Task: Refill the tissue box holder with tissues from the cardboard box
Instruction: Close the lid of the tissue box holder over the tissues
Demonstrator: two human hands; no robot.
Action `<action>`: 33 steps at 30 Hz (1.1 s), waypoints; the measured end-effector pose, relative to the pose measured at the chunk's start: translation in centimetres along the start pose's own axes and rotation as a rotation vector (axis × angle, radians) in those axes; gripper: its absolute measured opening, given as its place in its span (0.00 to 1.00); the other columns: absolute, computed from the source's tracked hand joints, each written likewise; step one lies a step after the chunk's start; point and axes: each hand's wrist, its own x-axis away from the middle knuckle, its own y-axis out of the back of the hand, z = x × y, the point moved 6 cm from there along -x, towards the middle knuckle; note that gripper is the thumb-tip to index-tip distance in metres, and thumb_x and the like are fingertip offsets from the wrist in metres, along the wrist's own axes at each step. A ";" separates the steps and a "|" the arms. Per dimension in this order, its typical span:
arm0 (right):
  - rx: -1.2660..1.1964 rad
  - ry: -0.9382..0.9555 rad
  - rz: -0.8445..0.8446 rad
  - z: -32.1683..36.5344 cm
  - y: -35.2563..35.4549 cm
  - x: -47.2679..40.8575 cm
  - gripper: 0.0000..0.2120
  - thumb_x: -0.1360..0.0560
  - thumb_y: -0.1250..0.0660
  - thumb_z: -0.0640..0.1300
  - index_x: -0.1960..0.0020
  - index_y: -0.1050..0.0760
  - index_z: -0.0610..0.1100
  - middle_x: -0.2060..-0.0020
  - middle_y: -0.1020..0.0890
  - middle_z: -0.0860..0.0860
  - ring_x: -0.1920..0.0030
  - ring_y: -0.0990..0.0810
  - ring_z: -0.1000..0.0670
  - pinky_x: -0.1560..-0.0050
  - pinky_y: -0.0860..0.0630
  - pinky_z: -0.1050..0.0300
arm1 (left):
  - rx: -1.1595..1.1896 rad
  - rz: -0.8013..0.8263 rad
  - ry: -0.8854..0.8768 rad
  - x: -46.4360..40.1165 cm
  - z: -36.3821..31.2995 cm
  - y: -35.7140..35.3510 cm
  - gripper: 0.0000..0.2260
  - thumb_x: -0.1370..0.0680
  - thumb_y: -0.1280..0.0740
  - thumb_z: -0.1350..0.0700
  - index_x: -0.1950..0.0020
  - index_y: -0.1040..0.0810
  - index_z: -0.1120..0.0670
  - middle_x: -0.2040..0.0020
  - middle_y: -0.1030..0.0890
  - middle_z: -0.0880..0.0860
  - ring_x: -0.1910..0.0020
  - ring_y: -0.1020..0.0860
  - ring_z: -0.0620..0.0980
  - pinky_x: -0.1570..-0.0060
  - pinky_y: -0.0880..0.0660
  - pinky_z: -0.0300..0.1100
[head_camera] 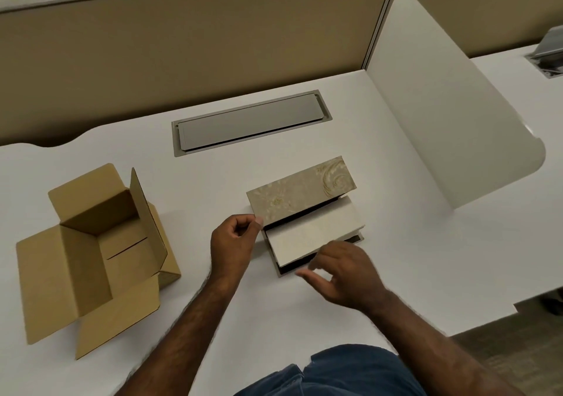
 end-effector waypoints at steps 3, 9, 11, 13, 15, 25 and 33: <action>-0.020 0.006 0.180 1.1 -1.6 -0.1 0.20 0.17 0.32 0.63 0.54 0.11 0.49 0.61 0.13 0.56 0.61 0.17 0.55 0.59 0.23 0.60 | 0.007 -0.008 0.017 -0.5 -0.2 0.0 0.06 0.23 0.25 0.50 0.49 0.14 0.50 0.53 0.11 0.49 0.52 0.14 0.50 0.45 0.16 0.55; -0.009 -0.034 0.376 1.6 -3.7 -0.6 0.25 0.17 0.39 0.66 0.41 0.12 0.50 0.49 0.10 0.54 0.51 0.14 0.52 0.51 0.19 0.55 | 0.022 -0.003 0.051 -0.7 -0.1 -0.2 0.05 0.22 0.27 0.51 0.56 0.16 0.41 0.55 0.12 0.44 0.52 0.14 0.48 0.48 0.14 0.50; -0.014 -0.055 0.394 1.6 -4.1 -0.7 0.27 0.17 0.41 0.68 0.37 0.13 0.51 0.45 0.10 0.54 0.47 0.14 0.52 0.47 0.18 0.55 | 0.032 0.004 0.067 -0.4 0.3 -0.2 0.04 0.22 0.27 0.51 0.55 0.16 0.41 0.57 0.12 0.42 0.53 0.14 0.47 0.50 0.14 0.47; -0.028 -0.068 0.392 1.6 -4.3 -0.7 0.28 0.17 0.42 0.69 0.35 0.14 0.52 0.43 0.11 0.55 0.44 0.14 0.53 0.45 0.18 0.55 | 0.025 0.006 0.087 0.2 0.9 -0.3 0.04 0.21 0.28 0.50 0.55 0.17 0.42 0.58 0.13 0.41 0.53 0.14 0.48 0.49 0.15 0.47; -0.039 -0.069 0.390 1.6 -4.5 -0.8 0.28 0.17 0.41 0.69 0.34 0.15 0.51 0.42 0.11 0.55 0.44 0.14 0.53 0.44 0.18 0.55 | -0.001 0.008 0.090 0.8 1.4 -0.3 0.03 0.20 0.28 0.49 0.54 0.17 0.42 0.55 0.13 0.42 0.51 0.14 0.49 0.46 0.15 0.51; -0.020 -0.051 0.073 -1.6 -0.1 -2.4 0.16 0.22 0.24 0.60 0.49 0.14 0.47 0.55 0.14 0.52 0.56 0.18 0.49 0.56 0.22 0.51 | -0.419 0.228 -0.179 3.4 2.6 -1.3 0.36 0.30 0.25 0.33 0.26 0.32 0.41 0.32 0.28 0.38 0.36 0.28 0.39 0.41 0.29 0.36; 0.067 -0.157 0.239 -6.7 1.8 -3.4 0.42 0.32 0.20 0.66 0.22 0.27 0.55 0.19 0.29 0.50 0.19 0.34 0.44 0.22 0.35 0.41 | -0.620 0.351 -0.304 3.2 2.3 -3.4 0.49 0.31 0.22 0.36 0.18 0.46 0.43 0.20 0.36 0.45 0.24 0.35 0.43 0.31 0.36 0.36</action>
